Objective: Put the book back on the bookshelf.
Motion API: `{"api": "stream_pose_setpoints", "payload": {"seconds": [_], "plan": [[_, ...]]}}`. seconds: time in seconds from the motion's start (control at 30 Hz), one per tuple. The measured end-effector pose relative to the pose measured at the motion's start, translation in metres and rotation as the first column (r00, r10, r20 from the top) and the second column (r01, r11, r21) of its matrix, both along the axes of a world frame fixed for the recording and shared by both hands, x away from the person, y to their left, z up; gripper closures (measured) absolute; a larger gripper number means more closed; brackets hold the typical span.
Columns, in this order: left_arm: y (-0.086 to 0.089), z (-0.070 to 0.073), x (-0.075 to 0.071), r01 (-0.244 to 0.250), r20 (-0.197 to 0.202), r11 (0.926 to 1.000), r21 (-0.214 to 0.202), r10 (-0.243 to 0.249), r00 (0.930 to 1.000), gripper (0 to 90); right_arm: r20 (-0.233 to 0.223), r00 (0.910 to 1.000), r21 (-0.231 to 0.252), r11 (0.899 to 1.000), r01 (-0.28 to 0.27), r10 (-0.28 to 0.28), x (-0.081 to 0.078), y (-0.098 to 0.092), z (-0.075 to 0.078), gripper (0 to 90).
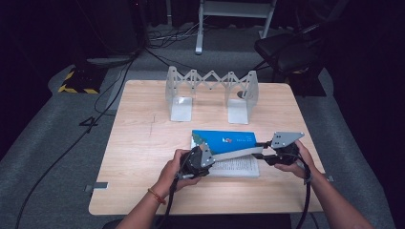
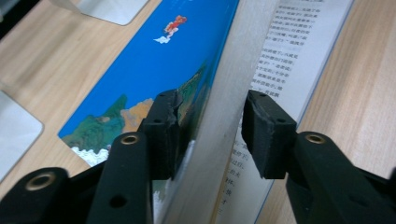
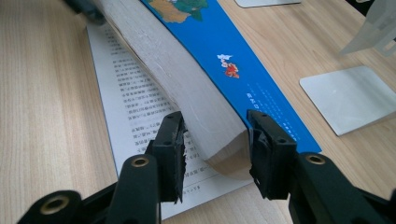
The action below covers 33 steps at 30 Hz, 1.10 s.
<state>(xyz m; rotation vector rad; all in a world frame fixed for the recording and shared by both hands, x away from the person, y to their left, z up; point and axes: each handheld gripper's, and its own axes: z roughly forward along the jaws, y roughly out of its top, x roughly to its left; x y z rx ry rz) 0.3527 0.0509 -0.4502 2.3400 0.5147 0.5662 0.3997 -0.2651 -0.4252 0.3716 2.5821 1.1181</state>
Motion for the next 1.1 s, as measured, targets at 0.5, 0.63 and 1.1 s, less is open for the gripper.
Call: {"api": "stream_pose_setpoints", "payload": {"seconds": [0.5, 0.63, 1.1], "plan": [[-0.011, -0.008, 0.007, -0.010, -0.036, 0.9990, 0.044, 0.012, 0.9993, 42.4, 0.006, 0.9996, -0.015, 0.999, -0.029, 0.029, -0.002, 0.012, 0.001, 60.0], [0.004, -0.009, 0.012, -0.009, -0.052, 0.9997, -0.021, 0.008, 0.9986, 55.6, 0.012, 0.9991, -0.017, 0.999, -0.042, 0.042, -0.004, 0.017, 0.000, 60.4], [0.018, -0.012, 0.019, 0.036, -0.070, 0.9950, -0.093, -0.043, 0.9966, 60.2, 0.013, 0.9815, 0.074, 0.979, -0.191, 0.191, 0.015, 0.011, -0.014, 56.9]]}}
